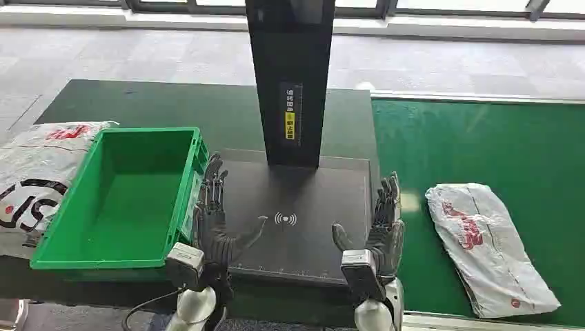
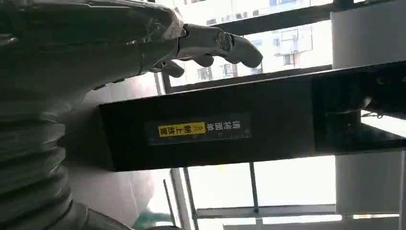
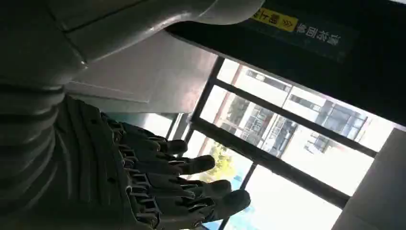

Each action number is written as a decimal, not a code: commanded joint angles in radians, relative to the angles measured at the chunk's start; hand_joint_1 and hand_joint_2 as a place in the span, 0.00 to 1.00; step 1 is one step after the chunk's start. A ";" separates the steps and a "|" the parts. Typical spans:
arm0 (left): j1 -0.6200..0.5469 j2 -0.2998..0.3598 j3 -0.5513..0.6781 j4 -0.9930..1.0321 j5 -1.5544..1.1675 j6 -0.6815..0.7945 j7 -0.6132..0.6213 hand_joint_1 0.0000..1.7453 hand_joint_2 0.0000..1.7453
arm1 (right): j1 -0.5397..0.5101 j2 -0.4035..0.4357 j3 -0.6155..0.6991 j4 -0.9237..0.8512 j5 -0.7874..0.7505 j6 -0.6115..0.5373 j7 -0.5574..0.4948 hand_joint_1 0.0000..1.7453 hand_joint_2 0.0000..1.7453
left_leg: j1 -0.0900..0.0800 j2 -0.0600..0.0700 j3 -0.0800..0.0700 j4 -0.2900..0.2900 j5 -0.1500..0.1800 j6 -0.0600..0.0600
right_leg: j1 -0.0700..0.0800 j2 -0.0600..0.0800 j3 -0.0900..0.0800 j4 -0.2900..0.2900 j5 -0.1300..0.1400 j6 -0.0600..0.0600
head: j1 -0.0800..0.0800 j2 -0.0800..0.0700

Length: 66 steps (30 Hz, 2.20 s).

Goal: Moved the parcel from conveyor to table for the left to box.

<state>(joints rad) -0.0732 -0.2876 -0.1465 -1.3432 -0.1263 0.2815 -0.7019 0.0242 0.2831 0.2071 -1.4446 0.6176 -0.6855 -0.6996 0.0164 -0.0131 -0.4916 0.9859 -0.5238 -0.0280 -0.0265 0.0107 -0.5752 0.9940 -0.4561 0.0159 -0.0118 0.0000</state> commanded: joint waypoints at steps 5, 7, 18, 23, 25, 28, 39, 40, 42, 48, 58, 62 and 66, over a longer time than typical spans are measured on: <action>-0.004 -0.050 0.065 -0.016 0.015 0.005 0.004 0.00 1.00 | -0.043 0.066 -0.292 0.033 0.387 -0.013 0.241 0.00 1.00 | 0.000 -0.001 0.001 -0.001 0.001 0.002 | 0.001 -0.003 0.001 -0.002 0.001 -0.002 | 0.000 0.000; 0.012 -0.059 0.088 -0.035 0.015 -0.005 0.004 0.00 1.00 | -0.059 0.066 -0.419 0.028 0.441 -0.013 0.276 0.00 1.00 | 0.000 0.000 0.000 -0.001 0.001 0.002 | 0.001 -0.002 0.001 -0.002 0.001 -0.002 | 0.000 0.000; 0.055 -0.061 0.105 -0.055 0.016 -0.022 0.004 0.00 1.00 | -0.079 0.066 -0.681 -0.020 0.521 -0.013 0.356 0.00 1.00 | -0.001 0.000 -0.004 -0.002 -0.001 0.002 | 0.000 -0.001 0.002 -0.002 0.000 -0.002 | 0.000 0.000; 0.055 -0.061 0.105 -0.055 0.016 -0.022 0.004 0.00 1.00 | -0.079 0.066 -0.681 -0.020 0.521 -0.013 0.356 0.00 1.00 | -0.001 0.001 -0.004 -0.001 -0.002 0.002 | 0.000 0.000 0.001 -0.001 0.000 -0.001 | 0.000 0.000; 0.055 -0.061 0.105 -0.055 0.016 -0.022 0.004 0.00 1.00 | -0.079 0.066 -0.681 -0.020 0.521 -0.013 0.356 0.00 1.00 | -0.001 0.002 -0.007 -0.001 -0.001 0.002 | 0.000 0.000 0.001 -0.001 0.000 -0.001 | 0.000 0.000; 0.055 -0.061 0.111 -0.052 0.020 -0.019 0.004 0.00 1.00 | -0.095 0.066 -0.735 -0.011 0.559 -0.013 0.373 0.00 1.00 | -0.001 0.001 -0.007 -0.002 -0.001 0.002 | 0.000 0.000 0.001 -0.002 0.000 -0.001 | 0.000 0.000; 0.048 -0.061 0.130 -0.064 0.014 -0.019 0.004 0.00 1.00 | -0.204 0.064 -0.909 0.131 0.619 -0.013 0.358 0.00 1.00 | 0.000 0.003 -0.006 -0.003 -0.001 0.002 | 0.000 0.001 0.003 -0.003 0.001 -0.001 | 0.000 0.000; 0.048 -0.061 0.129 -0.063 0.011 -0.019 0.004 0.00 1.00 | -0.218 0.057 -0.930 0.159 0.621 -0.013 0.356 0.00 1.00 | 0.000 0.002 -0.006 -0.002 -0.001 0.002 | 0.000 0.001 0.002 -0.002 0.001 -0.001 | 0.000 0.000; 0.045 -0.061 0.128 -0.063 0.014 -0.015 0.004 0.00 1.00 | -0.244 0.032 -0.950 0.241 0.639 -0.013 0.380 0.00 1.00 | 0.000 0.001 -0.007 -0.002 -0.001 0.002 | 0.001 0.000 0.002 -0.002 0.000 0.000 | 0.000 0.000; 0.060 -0.061 0.141 -0.080 0.006 -0.016 0.004 0.00 1.00 | -0.295 -0.067 -0.902 0.520 0.805 -0.013 0.575 0.00 1.00 | 0.001 0.003 0.003 -0.004 -0.001 0.003 | 0.001 0.001 0.005 -0.006 0.002 -0.001 | 0.000 0.000; 0.080 -0.061 0.133 -0.094 0.012 -0.016 0.004 0.00 1.00 | -0.284 -0.107 -0.873 0.618 0.844 0.026 0.691 0.00 1.00 | 0.000 0.001 0.002 -0.002 -0.001 0.002 | 0.001 -0.001 0.003 -0.003 0.000 -0.001 | 0.000 0.000; 0.089 -0.061 0.136 -0.108 0.013 -0.012 0.004 0.00 1.00 | -0.280 -0.103 -0.858 0.615 0.844 0.039 0.691 0.00 1.00 | 0.000 0.001 0.001 -0.001 -0.001 0.002 | 0.000 0.000 0.002 -0.002 0.000 -0.001 | 0.000 0.000; 0.092 -0.061 0.138 -0.111 0.016 -0.011 0.004 0.00 1.00 | -0.288 -0.108 -0.853 0.626 0.846 0.045 0.700 0.00 1.00 | 0.000 0.003 0.001 -0.003 -0.001 0.002 | 0.000 0.001 0.003 -0.003 0.001 -0.001 | 0.000 0.000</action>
<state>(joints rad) -0.0349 -0.2907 -0.0740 -1.4538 -0.1152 0.2689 -0.7019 -0.2222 0.2106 -0.6413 -0.9381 1.4630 -0.6550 -0.0096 0.0163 -0.0143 -0.4941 0.9859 -0.5247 -0.0273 -0.0266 0.0094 -0.5748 0.9937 -0.4562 0.0161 -0.0114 0.0000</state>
